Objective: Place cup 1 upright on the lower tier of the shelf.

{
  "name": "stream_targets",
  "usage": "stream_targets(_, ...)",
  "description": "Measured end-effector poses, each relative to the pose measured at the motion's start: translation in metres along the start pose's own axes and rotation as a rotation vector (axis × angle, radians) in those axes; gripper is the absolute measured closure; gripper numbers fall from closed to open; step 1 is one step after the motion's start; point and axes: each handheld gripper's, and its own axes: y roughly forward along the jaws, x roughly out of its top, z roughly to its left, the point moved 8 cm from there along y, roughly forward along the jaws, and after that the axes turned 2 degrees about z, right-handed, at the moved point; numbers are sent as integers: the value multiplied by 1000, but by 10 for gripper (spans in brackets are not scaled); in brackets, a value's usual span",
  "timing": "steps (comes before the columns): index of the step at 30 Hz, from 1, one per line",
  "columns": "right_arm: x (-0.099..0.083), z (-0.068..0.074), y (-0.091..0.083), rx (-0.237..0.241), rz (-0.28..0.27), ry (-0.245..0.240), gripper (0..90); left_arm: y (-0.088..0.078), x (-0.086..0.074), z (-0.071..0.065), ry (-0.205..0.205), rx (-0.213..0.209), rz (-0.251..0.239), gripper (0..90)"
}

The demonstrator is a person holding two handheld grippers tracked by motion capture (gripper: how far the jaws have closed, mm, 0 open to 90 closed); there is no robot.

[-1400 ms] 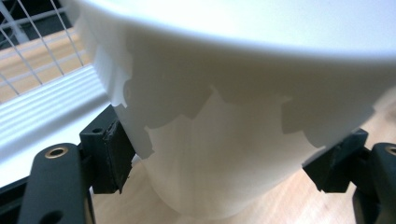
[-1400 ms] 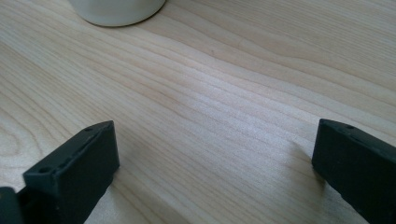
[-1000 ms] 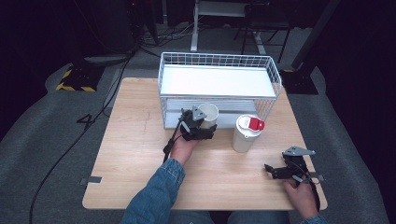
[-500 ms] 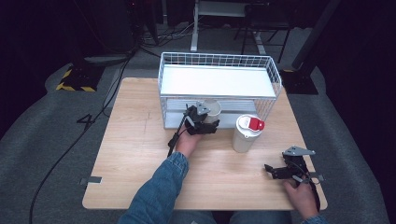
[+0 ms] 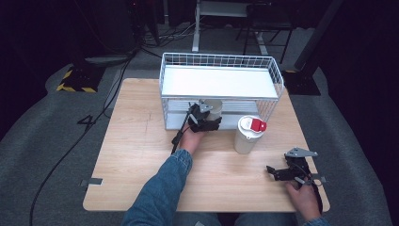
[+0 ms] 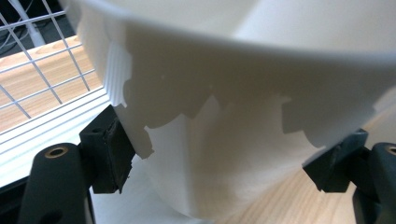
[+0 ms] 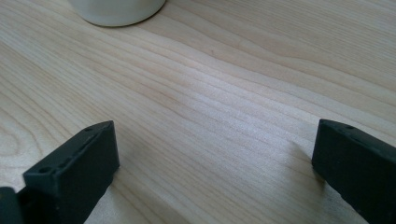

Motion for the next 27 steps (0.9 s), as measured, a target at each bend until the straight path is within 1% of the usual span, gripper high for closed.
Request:
stream_targets(1, 0, 0, 0, 0, 0, 0, 6, 1, 0, 0, -15, 8, 4, 228)
stream_targets(2, 0, 0, 0, 0, 0, 0, 6, 1, 1, 3, -1, 30, 2, 228)
stream_targets(3, 0, 0, 0, 0, 0, 0, 6, 3, 0, 2, -37, 40, 9, 228)
stream_targets(4, 0, 0, 0, 0, 0, 0, 6, 4, 2, 3, -13, 28, 7, 228)
stream_targets(5, 0, 0, 0, 0, 0, 0, 6, 5, 2, 3, -28, 45, 6, 228)
stream_targets(6, 0, 0, 0, 0, 0, 0, 6, 7, 3, 4, -13, 40, 6, 228)
stream_targets(7, 0, 0, 0, 0, 0, 0, 6, 9, 4, 3, -17, 19, 8, 228)
stream_targets(8, 0, 0, 0, 0, 0, 0, 6, 9, 4, 5, -26, 45, 10, 227)
stream_targets(10, 0, 0, 0, 0, 0, 0, 6, 13, 4, 5, -34, 39, 11, 227)
stream_targets(11, 0, 0, 0, 0, 0, 0, 6, 16, 3, 6, -45, 42, 24, 227)
stream_targets(12, 0, 0, 0, 0, 0, 0, 6, 16, 3, 6, -45, 42, 24, 227)
stream_targets(14, 0, 0, 0, 0, 0, 0, 6, 19, 2, 8, -28, 45, 35, 227)
stream_targets(15, 0, 0, 0, 0, 0, 0, 6, 21, 2, 8, -24, 25, 38, 227)
stream_targets(16, 0, 0, 0, 0, 0, 0, 6, 24, 3, 8, 10, -10, 41, 227)
stream_targets(17, 0, 0, 0, 0, 0, 0, 6, 25, 1, 9, -45, 48, 43, 227)
stream_targets(18, 0, 0, 0, 0, 0, 0, 6, 25, 1, 9, -45, 48, 43, 227)
stream_targets(19, 0, 0, 0, 0, 0, 0, 6, 28, 1, 10, -28, 31, 50, 227)
stream_targets(22, 0, 0, 0, 0, 0, 0, 6, 30, 1, 10, -33, 34, 51, 227)
stream_targets(24, 0, 0, 0, 0, 0, 0, 6, 30, 0, 10, -36, 41, 63, 227)
stream_targets(25, 0, 0, 0, 0, 0, 0, 6, 32, 0, 10, -27, 31, 58, 227)
stream_targets(26, 0, 0, 0, 0, 0, 0, 6, 32, 0, 10, -27, 31, 58, 227)
stream_targets(27, 0, 0, 0, 0, 0, 0, 6, 32, 0, 10, -37, 28, 60, 227)
